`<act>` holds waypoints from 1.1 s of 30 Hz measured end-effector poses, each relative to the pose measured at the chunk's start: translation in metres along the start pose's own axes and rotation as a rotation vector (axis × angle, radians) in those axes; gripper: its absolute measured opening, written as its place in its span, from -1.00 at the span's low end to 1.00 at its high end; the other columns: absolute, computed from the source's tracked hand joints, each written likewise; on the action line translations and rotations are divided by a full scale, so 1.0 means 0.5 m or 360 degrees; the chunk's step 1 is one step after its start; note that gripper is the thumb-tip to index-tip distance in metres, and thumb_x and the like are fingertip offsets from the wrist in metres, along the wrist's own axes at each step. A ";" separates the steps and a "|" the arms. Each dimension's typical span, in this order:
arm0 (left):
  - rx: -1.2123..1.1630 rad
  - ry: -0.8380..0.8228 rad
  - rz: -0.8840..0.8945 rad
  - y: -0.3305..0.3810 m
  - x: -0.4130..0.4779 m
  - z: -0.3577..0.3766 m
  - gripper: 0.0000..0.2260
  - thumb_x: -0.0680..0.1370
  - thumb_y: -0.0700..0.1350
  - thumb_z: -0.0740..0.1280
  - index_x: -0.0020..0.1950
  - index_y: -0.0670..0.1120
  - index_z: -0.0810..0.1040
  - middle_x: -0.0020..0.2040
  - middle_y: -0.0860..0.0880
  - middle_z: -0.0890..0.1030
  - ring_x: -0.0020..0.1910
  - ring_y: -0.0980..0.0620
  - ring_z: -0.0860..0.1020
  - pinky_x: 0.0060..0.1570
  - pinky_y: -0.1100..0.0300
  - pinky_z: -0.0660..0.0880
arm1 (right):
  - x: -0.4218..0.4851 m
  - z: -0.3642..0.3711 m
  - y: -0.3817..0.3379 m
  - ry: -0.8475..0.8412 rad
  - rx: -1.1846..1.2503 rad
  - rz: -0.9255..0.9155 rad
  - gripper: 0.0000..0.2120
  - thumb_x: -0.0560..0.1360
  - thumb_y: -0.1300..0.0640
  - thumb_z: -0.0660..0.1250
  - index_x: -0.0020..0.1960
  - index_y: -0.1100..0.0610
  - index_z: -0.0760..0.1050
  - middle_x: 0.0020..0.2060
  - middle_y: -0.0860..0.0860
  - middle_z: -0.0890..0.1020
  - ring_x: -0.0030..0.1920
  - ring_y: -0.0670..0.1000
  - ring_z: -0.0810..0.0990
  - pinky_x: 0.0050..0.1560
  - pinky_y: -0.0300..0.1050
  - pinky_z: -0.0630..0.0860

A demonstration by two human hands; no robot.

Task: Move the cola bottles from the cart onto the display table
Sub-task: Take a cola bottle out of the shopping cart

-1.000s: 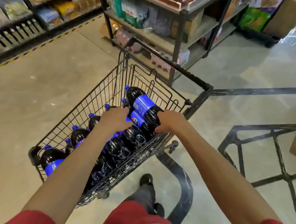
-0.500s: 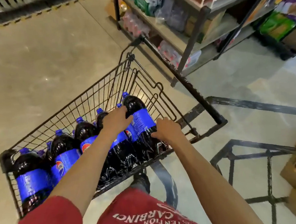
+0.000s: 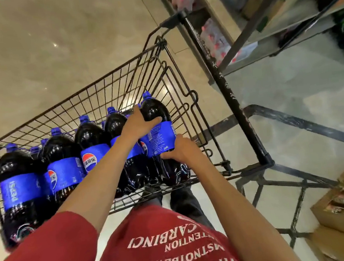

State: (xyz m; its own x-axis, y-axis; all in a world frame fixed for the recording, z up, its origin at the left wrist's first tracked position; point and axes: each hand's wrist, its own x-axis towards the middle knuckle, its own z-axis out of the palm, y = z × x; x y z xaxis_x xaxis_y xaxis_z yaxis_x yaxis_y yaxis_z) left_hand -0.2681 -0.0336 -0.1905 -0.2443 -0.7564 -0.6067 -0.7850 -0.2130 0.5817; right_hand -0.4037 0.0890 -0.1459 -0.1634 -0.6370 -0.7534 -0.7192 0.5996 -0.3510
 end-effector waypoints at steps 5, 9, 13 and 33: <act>-0.0315 -0.0036 -0.0107 0.009 0.017 0.024 -0.01 0.44 0.24 0.50 0.63 -0.09 -0.03 0.46 -0.15 0.41 0.37 -0.18 0.46 0.24 0.05 0.43 | 0.045 0.014 0.014 -0.0129 0.0107 -0.0034 -0.22 0.13 -0.36 0.52 0.20 0.07 0.51 0.03 0.02 0.64 0.00 0.06 0.64 0.02 0.01 0.62; -0.0536 -0.0003 -0.0166 0.014 0.031 0.035 0.01 0.35 0.22 0.58 0.58 -0.09 0.08 0.41 -0.10 0.44 0.35 -0.13 0.48 0.23 0.06 0.45 | 0.079 0.035 0.051 -0.0204 0.0382 -0.0083 -0.28 0.12 -0.27 0.59 0.19 0.01 0.55 0.00 -0.02 0.68 -0.04 -0.01 0.67 0.05 0.06 0.65; -0.0776 0.0052 -0.0204 0.009 0.035 0.043 0.04 0.18 0.26 0.65 0.49 -0.03 0.19 0.35 -0.04 0.48 0.30 -0.07 0.52 0.28 0.02 0.47 | 0.062 0.031 0.059 -0.0266 0.0687 -0.0111 -0.57 0.36 0.02 0.62 0.18 0.00 0.57 -0.01 -0.09 0.70 -0.03 -0.11 0.68 0.01 -0.17 0.63; -0.1213 0.0465 -0.0133 -0.014 -0.106 -0.009 -0.18 0.35 -0.04 0.64 0.45 0.02 0.22 0.17 0.14 0.49 0.10 0.24 0.51 0.03 0.28 0.44 | 0.020 0.034 0.039 -0.0218 0.0605 -0.0504 -0.56 0.24 -0.18 0.60 0.05 -0.08 0.60 -0.06 -0.10 0.72 -0.06 -0.06 0.70 0.07 0.18 0.63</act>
State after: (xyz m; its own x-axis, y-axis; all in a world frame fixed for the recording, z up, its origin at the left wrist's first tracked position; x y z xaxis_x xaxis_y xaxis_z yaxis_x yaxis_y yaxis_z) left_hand -0.2471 0.0051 -0.1596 0.0388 -0.8276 -0.5599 -0.1662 -0.5579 0.8131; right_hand -0.4078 0.1022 -0.1698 0.1312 -0.7618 -0.6344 -0.4188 0.5374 -0.7320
